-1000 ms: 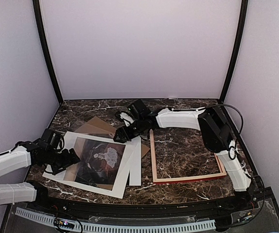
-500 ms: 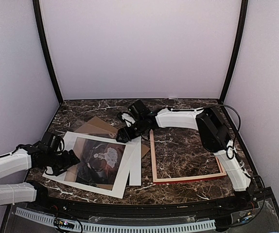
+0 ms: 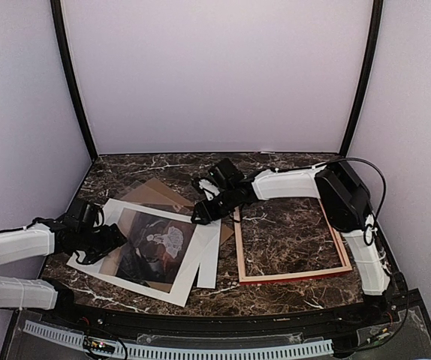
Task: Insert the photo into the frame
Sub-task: Pick up the glass panel from the mat board.
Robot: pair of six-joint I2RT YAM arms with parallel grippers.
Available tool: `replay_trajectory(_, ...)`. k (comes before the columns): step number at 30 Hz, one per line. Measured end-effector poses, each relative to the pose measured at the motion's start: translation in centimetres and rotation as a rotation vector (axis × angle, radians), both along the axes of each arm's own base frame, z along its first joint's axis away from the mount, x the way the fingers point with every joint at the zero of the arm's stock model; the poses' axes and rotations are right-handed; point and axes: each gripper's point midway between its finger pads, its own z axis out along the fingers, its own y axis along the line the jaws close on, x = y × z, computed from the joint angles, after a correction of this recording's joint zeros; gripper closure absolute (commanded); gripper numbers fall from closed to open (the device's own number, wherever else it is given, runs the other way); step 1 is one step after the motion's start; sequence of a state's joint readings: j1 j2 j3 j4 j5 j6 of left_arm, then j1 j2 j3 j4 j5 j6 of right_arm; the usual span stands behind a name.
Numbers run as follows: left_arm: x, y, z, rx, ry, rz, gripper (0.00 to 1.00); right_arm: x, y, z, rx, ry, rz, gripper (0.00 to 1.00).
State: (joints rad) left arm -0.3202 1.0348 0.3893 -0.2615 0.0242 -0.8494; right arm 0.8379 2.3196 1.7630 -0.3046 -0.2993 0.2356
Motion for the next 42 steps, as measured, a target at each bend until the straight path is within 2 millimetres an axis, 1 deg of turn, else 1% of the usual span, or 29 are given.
replay_trajectory(4,1.4,-0.3,0.5,0.006,-0.035,-0.008,0.11,-1.9,-1.3,0.1,0.012,0.063,-0.019,0.47)
replay_trajectory(10,4.0,-0.6,2.1,0.031,-0.108,-0.019,0.09,-4.5,-2.0,0.6,0.067,0.156,-0.028,0.50)
replay_trajectory(12,4.9,-0.7,2.5,0.042,-0.122,-0.024,0.08,-5.0,-2.1,0.8,0.084,0.179,-0.033,0.50)
replay_trajectory(14,5.8,-0.8,2.8,0.058,-0.131,-0.029,0.08,-5.0,-2.0,1.1,0.101,0.191,-0.044,0.49)
replay_trajectory(17,6.6,-0.8,3.5,0.073,-0.149,-0.034,0.07,-4.4,-1.8,1.5,0.117,0.187,-0.068,0.46)
replay_trajectory(19,6.8,-0.6,4.1,0.088,-0.168,-0.032,0.06,-3.6,-1.8,2.0,0.121,0.175,-0.088,0.44)
replay_trajectory(21,6.7,-0.4,4.5,0.098,-0.177,-0.030,0.06,-2.3,-1.4,3.0,0.136,0.151,-0.105,0.41)
replay_trajectory(24,6.2,0.2,5.3,0.116,-0.192,-0.019,0.05,0.8,0.1,5.0,0.181,0.094,-0.119,0.38)
replay_trajectory(27,5.8,0.6,5.5,0.128,-0.189,-0.011,0.04,3.1,1.5,5.7,0.204,0.066,-0.121,0.38)
replay_trajectory(29,5.5,0.7,5.2,0.130,-0.176,-0.009,0.04,4.1,2.1,5.0,0.195,0.069,-0.123,0.38)
replay_trajectory(32,4.9,0.9,4.3,0.133,-0.146,-0.006,0.04,4.6,2.7,3.1,0.163,0.096,-0.123,0.39)
replay_trajectory(34,4.6,0.9,3.8,0.133,-0.128,-0.004,0.03,4.6,2.9,1.8,0.141,0.118,-0.121,0.40)
replay_trajectory(35,4.5,0.9,3.6,0.133,-0.121,-0.003,0.03,4.6,2.9,1.8,0.137,0.122,-0.119,0.40)
replay_trajectory(36,4.4,0.9,3.3,0.132,-0.114,-0.001,0.03,4.5,2.9,0.9,0.122,0.137,-0.119,0.41)
replay_trajectory(37,4.3,0.9,3.2,0.130,-0.108,0.000,0.03,4.4,2.9,0.5,0.114,0.145,-0.117,0.41)
replay_trajectory(42,3.5,1.1,2.2,0.124,-0.079,0.005,0.03,4.3,3.3,1.5,0.123,0.149,-0.107,0.44)
